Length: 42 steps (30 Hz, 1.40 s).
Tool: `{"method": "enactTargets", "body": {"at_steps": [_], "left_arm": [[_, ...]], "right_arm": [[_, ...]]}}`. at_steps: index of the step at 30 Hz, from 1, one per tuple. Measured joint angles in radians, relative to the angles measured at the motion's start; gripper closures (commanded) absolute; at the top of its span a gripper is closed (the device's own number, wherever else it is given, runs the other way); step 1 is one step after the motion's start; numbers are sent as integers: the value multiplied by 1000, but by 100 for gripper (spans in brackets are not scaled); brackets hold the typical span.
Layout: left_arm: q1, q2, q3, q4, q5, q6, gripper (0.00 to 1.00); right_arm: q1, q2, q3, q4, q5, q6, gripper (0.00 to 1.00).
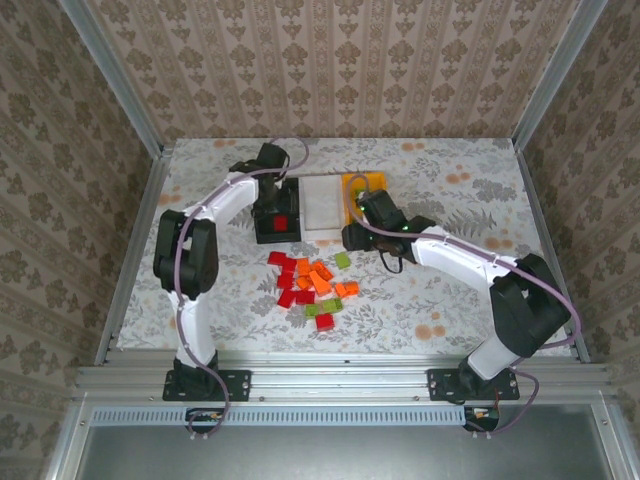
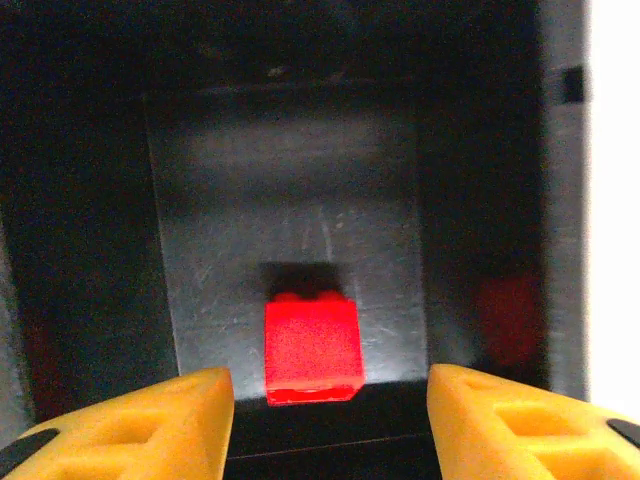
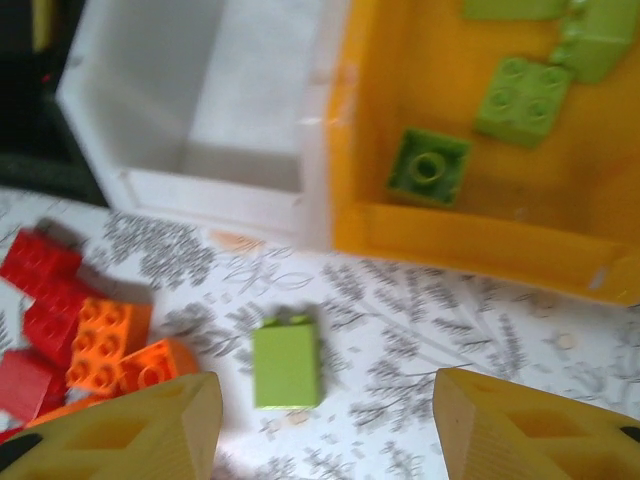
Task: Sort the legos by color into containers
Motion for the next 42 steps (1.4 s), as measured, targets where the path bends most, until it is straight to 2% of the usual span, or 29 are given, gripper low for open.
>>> {"method": "enactTargets", "body": {"at_steps": [2,7,11,12,16,20,24,28,30,33,38,42], "left_arm": [[0,-34,0,-1,21,-1,28],[0,-210,-75,36,86,-8,21],[2,-489,-325,128,122,-28,2],[5,-568,-407,152,127,-38,0],[34,-886,-755,207,141,-89,0],[69,-1205,-1056,188,141,-159,0],[80,-1514,-1188,111,145,-227,0],[80,-1706,-1210,84,146,-278,0],[80,-1735,-1210,81,143,-299,0],[84,-1699,-1197,63,138,-324,0],[103,-1490,-1006,8,121,-323,0],[114,-1344,-906,98,177,-315,0]], "right_arm": [[24,8,0,0,-4,0,39],[53,43,1,0,-8,3,37],[71,127,18,-1,-8,-1,34],[75,155,26,-2,-7,-6,34],[78,241,56,-10,-4,-32,35],[77,296,74,-8,22,-50,46],[77,318,79,-9,54,-64,54],[77,322,84,-4,87,-74,63],[78,325,85,5,101,-74,68],[80,324,86,7,122,-73,69],[86,244,81,-4,166,-76,69],[64,156,163,-37,206,-108,68]]}}
